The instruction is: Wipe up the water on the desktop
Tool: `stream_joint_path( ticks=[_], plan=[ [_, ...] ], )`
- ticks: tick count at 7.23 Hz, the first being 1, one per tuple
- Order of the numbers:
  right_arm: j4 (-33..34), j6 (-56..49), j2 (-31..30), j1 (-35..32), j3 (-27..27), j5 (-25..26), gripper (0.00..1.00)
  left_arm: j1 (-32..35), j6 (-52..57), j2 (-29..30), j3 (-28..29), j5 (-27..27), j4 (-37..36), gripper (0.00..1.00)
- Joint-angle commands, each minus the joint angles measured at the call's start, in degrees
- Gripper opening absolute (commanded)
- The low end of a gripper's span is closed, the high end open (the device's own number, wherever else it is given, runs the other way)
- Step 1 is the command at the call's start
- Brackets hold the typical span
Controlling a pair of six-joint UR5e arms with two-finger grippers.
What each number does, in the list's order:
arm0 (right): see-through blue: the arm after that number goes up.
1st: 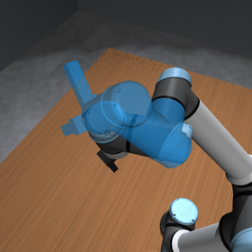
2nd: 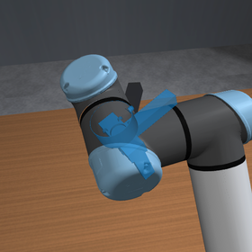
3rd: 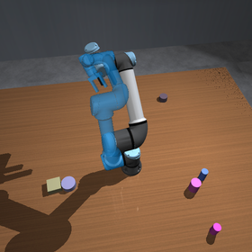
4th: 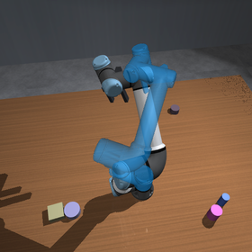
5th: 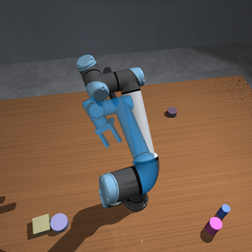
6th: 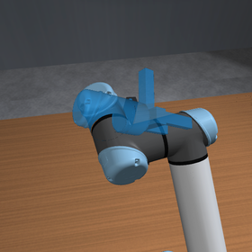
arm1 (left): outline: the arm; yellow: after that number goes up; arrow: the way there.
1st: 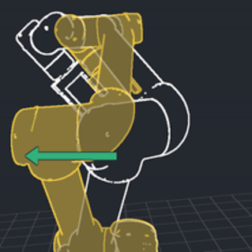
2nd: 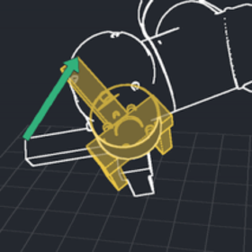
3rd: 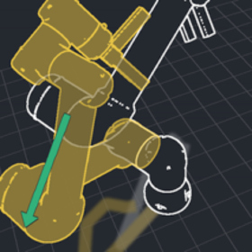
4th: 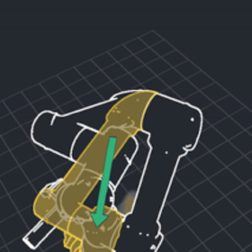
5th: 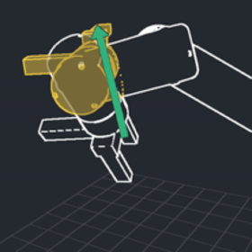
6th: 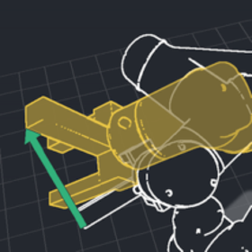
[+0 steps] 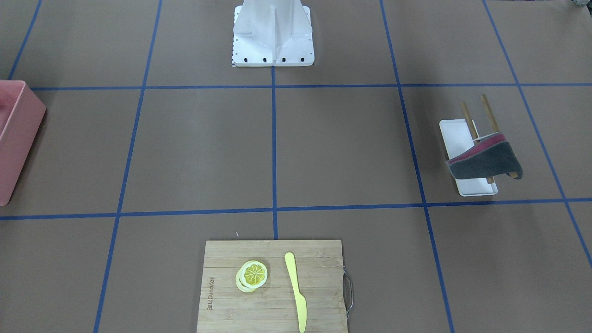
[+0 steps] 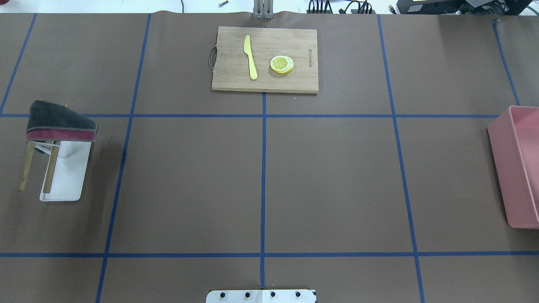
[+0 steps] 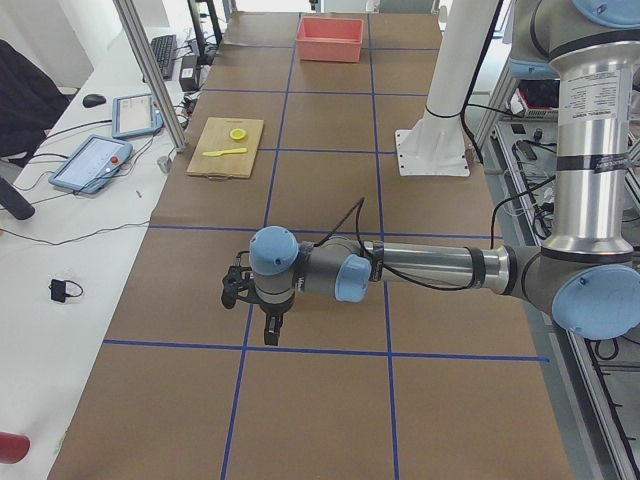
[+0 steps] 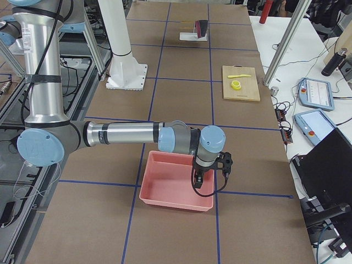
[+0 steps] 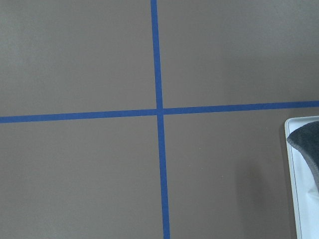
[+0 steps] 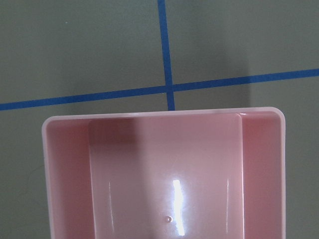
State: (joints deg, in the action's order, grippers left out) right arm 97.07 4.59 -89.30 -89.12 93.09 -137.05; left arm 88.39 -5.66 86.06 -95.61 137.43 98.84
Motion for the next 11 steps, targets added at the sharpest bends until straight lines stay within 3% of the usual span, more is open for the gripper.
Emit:
stream_joint_path(
  ticks=[1, 3, 6, 9, 11],
  plan=[
    [-0.4, -0.1, -0.2, 0.0, 0.1, -0.6, 1.00, 0.0, 0.0, -0.4, -0.1, 0.2, 0.6, 0.98],
    [0.0, -0.1, 0.2, 0.0, 0.3, -0.6, 1.00, 0.0, -0.7, 0.2, -1.3, 0.0, 0.4, 0.98],
    [-0.2, 0.3, 0.3, 0.1, 1.8, -0.6, 1.00, -1.6, -22.4, 4.4, -1.9, 6.1, 1.4, 0.98],
    [-0.7, 0.0, 0.5, 0.4, 1.9, 0.0, 1.00, -14.1, -40.1, 7.7, -2.7, 1.0, 6.0, 0.98],
    [-0.7, -0.1, 0.4, 0.6, 1.9, -0.1, 1.00, -16.7, -43.3, 7.9, -2.5, 0.9, 9.3, 0.98]
  ],
)
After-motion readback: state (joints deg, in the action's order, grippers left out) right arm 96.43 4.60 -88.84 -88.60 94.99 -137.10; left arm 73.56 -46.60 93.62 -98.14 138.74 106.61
